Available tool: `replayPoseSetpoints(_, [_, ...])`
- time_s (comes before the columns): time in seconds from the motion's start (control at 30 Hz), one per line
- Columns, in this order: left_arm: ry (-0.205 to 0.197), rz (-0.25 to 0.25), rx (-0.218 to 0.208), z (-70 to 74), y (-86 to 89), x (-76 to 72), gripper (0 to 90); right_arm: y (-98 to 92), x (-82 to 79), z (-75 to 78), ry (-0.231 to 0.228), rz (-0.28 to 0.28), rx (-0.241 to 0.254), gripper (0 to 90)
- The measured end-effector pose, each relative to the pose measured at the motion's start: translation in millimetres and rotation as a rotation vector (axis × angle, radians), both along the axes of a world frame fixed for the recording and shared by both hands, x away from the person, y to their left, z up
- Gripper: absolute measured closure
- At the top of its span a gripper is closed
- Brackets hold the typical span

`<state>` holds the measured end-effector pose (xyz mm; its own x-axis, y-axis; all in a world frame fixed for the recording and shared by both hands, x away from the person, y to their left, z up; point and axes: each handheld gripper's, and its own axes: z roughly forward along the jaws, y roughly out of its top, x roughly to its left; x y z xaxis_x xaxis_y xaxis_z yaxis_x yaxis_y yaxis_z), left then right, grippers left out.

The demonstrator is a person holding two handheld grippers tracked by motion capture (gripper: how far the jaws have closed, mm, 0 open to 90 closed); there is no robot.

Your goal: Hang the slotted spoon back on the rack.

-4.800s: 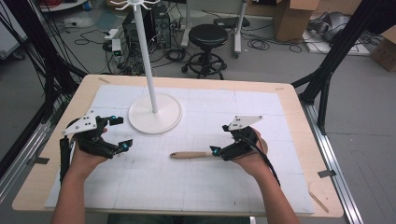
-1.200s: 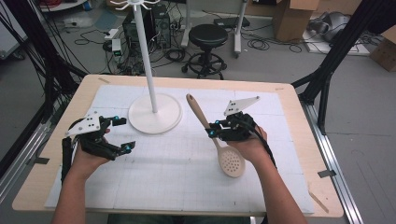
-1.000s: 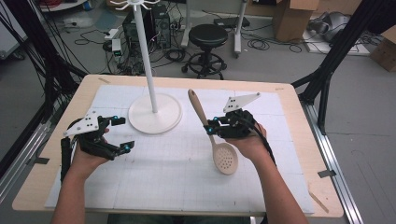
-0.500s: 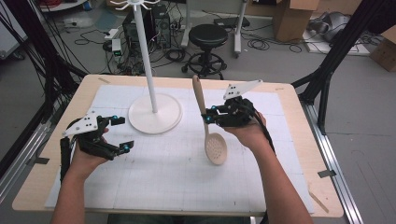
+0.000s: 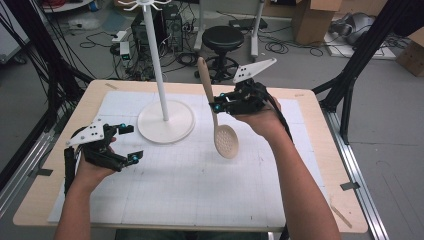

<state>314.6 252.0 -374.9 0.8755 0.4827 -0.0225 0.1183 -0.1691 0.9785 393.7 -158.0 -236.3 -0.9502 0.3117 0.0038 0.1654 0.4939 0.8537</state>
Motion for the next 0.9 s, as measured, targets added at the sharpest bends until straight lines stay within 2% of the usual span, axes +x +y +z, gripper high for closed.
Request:
replayPoseSetpoints(0.1, [-0.004,-0.003,-0.007,0.7,1.0,-0.3,5.8,4.3,5.5,7.5,0.002,0.004,-0.003,76.0])
replayPoseSetpoints(0.27, [-0.003,0.002,-0.012,0.7,2.1,0.0,5.8,14.0,17.2,21.3,-0.025,0.008,-0.012,76.0])
replayPoseSetpoints(0.63, [-0.001,-0.001,-0.018,1.4,3.6,-0.1,5.8,41.5,37.1,45.3,-0.034,0.002,-0.029,76.0])
replayPoseSetpoints(0.9, [-0.003,0.0,-0.028,2.1,4.3,-0.4,5.8,54.4,49.6,58.8,-0.034,-0.014,-0.038,76.0])
